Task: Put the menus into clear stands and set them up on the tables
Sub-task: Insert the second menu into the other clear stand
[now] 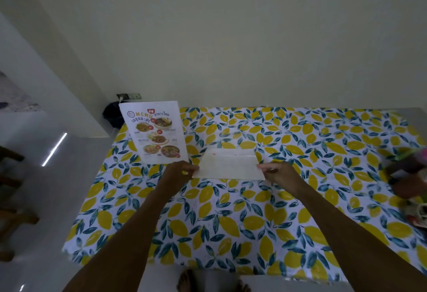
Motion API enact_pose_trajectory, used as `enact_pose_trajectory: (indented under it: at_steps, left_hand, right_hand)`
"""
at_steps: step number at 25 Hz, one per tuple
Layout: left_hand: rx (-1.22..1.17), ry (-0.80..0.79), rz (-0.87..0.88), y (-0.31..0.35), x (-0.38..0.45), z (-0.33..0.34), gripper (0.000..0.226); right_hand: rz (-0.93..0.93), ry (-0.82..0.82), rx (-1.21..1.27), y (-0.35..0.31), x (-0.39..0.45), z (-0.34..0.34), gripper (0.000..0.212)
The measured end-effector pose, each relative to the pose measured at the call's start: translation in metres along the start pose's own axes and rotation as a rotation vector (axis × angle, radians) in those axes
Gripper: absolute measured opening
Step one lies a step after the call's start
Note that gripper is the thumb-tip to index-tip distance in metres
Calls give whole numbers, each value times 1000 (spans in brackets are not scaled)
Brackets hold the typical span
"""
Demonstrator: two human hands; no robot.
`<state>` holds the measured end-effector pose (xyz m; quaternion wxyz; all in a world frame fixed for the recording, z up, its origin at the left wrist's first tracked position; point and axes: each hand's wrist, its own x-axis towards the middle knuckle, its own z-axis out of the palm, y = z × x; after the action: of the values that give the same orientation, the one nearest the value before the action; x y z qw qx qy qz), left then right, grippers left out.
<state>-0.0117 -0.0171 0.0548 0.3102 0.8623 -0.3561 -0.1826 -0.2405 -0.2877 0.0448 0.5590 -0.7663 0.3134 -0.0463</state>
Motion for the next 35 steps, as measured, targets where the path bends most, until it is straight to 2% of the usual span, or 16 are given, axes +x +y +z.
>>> enact_pose_trajectory:
  at_steps: [10,12,16,20,24,35]
  left_hand:
    - [-27,123,96,23,4,-31,17]
    - [-58,129,80,30,11,-32,19]
    - [-113,195,77,34,29,-34,17]
    - [-192,269,50,34,51,-37,17]
    - [-123,299,82,41,71,-45,20]
    - [-131,339,-29,37,119,-45,22]
  right_hand:
    - [-76,-29,10,-25,5,-15,27]
    - [-61,-11,24,-25,11,-19,34]
    - [-84,34,55,-37,28,-26,23]
    - [-84,87,60,-50,52,-26,35]
    - [-149,115,-23,-63,70,-25,18]
    - [-172,187,-105,-80,121,-20,25]
